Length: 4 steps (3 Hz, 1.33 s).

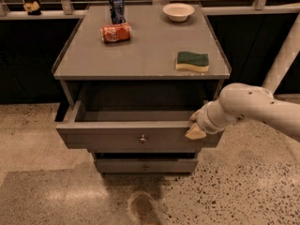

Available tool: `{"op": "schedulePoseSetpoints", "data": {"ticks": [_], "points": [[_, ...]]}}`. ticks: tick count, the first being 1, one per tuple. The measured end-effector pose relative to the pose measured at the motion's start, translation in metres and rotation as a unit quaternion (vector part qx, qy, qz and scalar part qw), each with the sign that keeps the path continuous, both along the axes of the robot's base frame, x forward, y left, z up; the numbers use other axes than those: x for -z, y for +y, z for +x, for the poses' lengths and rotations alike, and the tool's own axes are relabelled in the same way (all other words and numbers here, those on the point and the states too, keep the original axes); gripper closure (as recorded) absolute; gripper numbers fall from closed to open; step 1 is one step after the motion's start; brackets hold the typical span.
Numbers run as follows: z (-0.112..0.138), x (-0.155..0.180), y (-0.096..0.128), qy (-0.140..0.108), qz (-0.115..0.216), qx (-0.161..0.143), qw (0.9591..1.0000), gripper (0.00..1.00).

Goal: Open top drawer

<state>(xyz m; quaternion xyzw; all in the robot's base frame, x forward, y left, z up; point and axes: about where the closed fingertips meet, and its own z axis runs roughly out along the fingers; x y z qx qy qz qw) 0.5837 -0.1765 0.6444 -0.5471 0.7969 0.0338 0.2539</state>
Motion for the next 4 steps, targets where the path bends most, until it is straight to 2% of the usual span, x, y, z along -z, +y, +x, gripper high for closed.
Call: {"op": "schedulePoseSetpoints", "data": {"ticks": [2, 3, 4], "points": [[-0.010, 0.004, -0.003, 0.000, 0.000, -0.005, 1.0000, 1.00], [-0.024, 0.011, -0.004, 0.003, 0.002, -0.011, 0.9999, 1.00], [-0.024, 0.007, -0.004, 0.003, 0.002, -0.011, 0.9999, 1.00]]}}
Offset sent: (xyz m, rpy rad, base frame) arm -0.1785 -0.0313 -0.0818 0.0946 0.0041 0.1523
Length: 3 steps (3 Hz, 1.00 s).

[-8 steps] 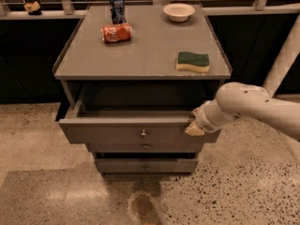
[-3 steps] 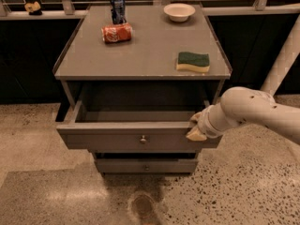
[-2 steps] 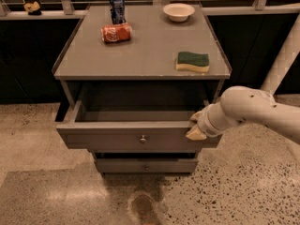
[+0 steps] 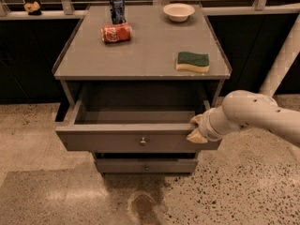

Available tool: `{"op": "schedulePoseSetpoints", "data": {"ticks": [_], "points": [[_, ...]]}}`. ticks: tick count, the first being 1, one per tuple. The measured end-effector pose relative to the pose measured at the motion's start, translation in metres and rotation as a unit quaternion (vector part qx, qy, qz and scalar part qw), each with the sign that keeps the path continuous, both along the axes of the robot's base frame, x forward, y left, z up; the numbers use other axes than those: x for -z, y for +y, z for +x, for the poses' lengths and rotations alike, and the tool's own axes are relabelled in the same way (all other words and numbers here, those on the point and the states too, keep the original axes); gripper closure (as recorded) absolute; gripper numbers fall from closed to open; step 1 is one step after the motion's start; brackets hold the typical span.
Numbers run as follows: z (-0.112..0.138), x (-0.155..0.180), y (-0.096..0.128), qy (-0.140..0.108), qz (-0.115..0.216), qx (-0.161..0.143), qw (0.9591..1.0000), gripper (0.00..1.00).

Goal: Open top drawer

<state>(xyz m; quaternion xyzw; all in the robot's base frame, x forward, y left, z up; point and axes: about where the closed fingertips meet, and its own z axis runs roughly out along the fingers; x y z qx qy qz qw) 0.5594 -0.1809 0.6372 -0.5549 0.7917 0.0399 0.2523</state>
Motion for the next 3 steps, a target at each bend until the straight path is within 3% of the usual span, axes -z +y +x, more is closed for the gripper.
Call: {"op": "schedulePoseSetpoints", "data": {"ticks": [3], "points": [[-0.0090, 0.0010, 0.0001, 0.006, -0.001, -0.007, 1.0000, 1.00]]}}
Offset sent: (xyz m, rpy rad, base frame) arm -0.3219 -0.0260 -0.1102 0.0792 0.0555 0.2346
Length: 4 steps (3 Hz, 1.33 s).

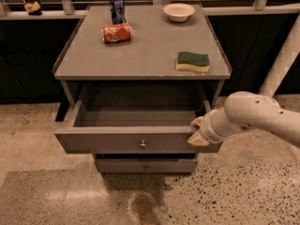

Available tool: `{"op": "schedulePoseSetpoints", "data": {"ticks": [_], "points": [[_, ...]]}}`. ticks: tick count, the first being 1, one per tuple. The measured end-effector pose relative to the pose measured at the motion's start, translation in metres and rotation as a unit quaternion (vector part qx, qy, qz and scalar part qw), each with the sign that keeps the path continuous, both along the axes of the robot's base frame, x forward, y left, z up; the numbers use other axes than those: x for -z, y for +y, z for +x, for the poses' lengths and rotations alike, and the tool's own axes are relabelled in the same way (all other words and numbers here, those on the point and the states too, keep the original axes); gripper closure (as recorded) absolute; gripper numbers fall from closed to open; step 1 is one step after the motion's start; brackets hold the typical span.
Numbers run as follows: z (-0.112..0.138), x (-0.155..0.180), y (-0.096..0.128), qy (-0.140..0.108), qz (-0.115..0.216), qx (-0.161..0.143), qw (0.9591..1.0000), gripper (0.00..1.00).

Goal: Open top drawer

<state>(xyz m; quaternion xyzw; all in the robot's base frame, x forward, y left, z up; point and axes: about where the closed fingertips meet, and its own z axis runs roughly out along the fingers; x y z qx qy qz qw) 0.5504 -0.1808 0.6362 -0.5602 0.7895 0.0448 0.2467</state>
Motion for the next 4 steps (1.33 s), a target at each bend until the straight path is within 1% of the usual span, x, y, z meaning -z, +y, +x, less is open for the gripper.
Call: {"op": "schedulePoseSetpoints", "data": {"ticks": [1, 2, 3, 4], "points": [[0.000, -0.002, 0.000, 0.000, 0.000, 0.000, 1.0000, 1.00], [-0.008, 0.000, 0.000, 0.001, -0.001, -0.005, 1.0000, 1.00], [-0.009, -0.002, 0.000, 0.001, -0.001, -0.005, 1.0000, 1.00], [-0.017, 0.001, 0.000, 0.005, -0.001, -0.007, 1.0000, 1.00]]}}
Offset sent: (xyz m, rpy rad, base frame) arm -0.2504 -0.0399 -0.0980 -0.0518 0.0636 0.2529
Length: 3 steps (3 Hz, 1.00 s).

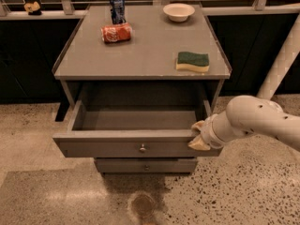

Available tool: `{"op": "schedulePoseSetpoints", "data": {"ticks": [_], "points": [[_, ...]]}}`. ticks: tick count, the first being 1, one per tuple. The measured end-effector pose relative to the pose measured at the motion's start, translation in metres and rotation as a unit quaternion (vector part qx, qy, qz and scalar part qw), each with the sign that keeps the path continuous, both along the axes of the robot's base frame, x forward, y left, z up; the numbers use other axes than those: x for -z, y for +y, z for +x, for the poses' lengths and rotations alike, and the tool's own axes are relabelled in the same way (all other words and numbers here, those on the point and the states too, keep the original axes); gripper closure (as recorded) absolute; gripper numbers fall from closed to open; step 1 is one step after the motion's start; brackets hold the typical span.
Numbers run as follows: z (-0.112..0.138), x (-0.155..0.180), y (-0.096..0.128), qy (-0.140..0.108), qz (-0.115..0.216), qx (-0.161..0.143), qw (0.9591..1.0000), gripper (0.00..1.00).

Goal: Open top drawer

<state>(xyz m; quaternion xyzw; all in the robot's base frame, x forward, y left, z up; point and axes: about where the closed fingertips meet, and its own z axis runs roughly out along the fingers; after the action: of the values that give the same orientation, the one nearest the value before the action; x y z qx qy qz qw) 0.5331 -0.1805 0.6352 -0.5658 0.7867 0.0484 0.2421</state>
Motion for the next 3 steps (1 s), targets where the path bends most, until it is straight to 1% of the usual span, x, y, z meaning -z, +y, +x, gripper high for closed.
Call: {"op": "schedulePoseSetpoints", "data": {"ticks": [1, 2, 3], "points": [[-0.0092, -0.0018, 0.0002, 0.004, 0.000, -0.002, 1.0000, 1.00], [-0.0094, -0.0016, 0.0002, 0.004, 0.000, -0.002, 1.0000, 1.00], [-0.0166, 0.0021, -0.0025, 0.003, -0.005, -0.006, 1.0000, 1.00]]}}
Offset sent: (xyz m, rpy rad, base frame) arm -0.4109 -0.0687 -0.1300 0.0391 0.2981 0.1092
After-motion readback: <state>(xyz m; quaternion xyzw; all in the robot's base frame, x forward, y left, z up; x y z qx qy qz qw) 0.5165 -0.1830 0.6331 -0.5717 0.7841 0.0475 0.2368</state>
